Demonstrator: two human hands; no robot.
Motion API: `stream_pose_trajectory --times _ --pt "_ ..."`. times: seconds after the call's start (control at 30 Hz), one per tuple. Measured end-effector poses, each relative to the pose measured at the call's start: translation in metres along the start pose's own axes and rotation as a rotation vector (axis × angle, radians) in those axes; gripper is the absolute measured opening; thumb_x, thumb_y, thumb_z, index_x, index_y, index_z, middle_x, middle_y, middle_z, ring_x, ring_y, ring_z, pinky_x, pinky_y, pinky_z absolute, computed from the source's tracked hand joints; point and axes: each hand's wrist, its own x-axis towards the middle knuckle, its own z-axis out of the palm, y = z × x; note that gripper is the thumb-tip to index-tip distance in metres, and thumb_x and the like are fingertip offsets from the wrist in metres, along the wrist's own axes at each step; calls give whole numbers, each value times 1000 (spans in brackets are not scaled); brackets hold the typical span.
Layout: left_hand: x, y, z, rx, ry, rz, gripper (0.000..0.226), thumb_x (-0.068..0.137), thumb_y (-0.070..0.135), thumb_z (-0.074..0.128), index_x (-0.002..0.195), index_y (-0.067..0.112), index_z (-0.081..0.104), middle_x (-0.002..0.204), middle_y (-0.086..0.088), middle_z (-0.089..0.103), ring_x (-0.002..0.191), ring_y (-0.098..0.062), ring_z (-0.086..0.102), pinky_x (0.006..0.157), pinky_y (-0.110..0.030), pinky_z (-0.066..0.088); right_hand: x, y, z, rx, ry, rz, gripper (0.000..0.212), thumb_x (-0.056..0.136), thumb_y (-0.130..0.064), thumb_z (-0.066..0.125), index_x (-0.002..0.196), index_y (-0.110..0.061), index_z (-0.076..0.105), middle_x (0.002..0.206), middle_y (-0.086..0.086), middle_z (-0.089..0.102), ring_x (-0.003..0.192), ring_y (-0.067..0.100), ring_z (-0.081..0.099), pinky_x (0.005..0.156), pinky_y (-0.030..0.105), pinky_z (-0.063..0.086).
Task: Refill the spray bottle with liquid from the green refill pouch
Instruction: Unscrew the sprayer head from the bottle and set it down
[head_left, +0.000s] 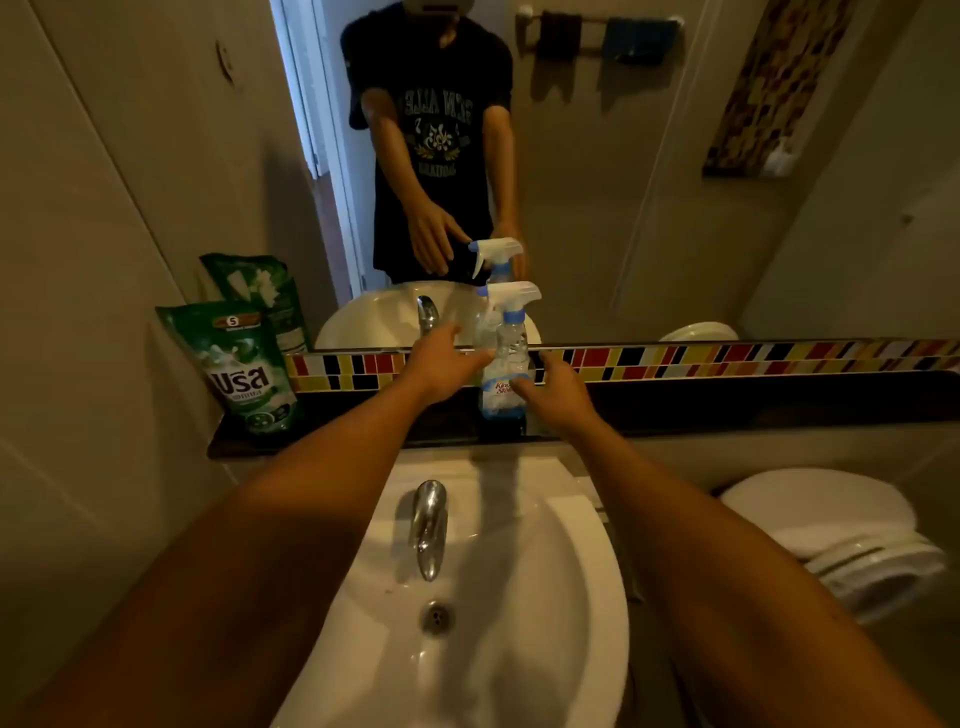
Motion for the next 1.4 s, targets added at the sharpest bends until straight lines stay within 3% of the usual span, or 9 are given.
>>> stream_pose_trajectory --times 0.17,0.27,0.37,0.53,0.63,0.93,1.07,1.27,1.4 --pt "30 10 13 -255 45 -76 82 84 30 80 151 11 37 151 -12 46 135 -28 48 102 -37 46 34 6 -3 238 -46 17 60 94 -13 75 148 -9 47 146 13 57 128 30 61 94 41 56" --pt "46 17 22 -387 43 -96 71 84 20 80 144 11 45 142 -9 55 127 -25 55 90 -28 50 58 14 -1 312 -95 23 61 92 -13 76 147 -12 48 143 10 59 113 19 61 86 36 58" --pt "63 18 32 -501 51 -121 54 84 10 79 133 9 56 124 -6 68 113 -21 66 82 -26 57 78 25 6 333 -133 9 63 89 -14 80 145 -14 50 141 8 61 116 20 63 82 30 57" --pt "89 5 47 -565 71 -164 48 81 11 82 125 10 64 114 -6 74 107 -22 70 92 -41 58 102 36 15 354 -177 5 62 85 -21 84 140 -15 57 136 4 66 122 24 65 101 46 57" --pt "94 0 51 -598 45 -142 48 78 12 84 123 10 66 110 -5 76 103 -21 73 88 -39 60 110 44 14 383 -187 -20 56 84 -22 85 134 -14 60 131 4 69 119 24 68 102 51 57" --pt "95 14 49 -691 100 -76 48 77 5 83 121 15 64 117 -9 72 109 -22 69 88 -35 58 109 32 -9 326 -277 -163 43 93 -16 76 133 -11 61 124 4 71 111 16 70 91 31 60" --pt "92 21 43 -722 158 -62 55 77 5 83 127 7 61 118 -13 71 109 -26 68 83 -32 59 108 20 -23 257 -296 -200 54 91 -24 79 140 -14 59 131 4 69 117 21 67 96 37 57" --pt "87 24 28 -787 233 -91 59 69 14 90 121 11 63 115 -12 73 110 -31 68 97 -53 54 104 1 -40 155 -338 -229 52 92 -17 77 140 -12 58 112 -8 65 103 12 65 94 33 57" --pt "84 28 12 -838 267 -76 50 73 8 87 114 21 61 118 -11 70 115 -30 65 101 -48 51 103 0 -45 102 -323 -228 51 93 -12 75 140 -7 57 102 -14 60 90 2 60 72 12 48"
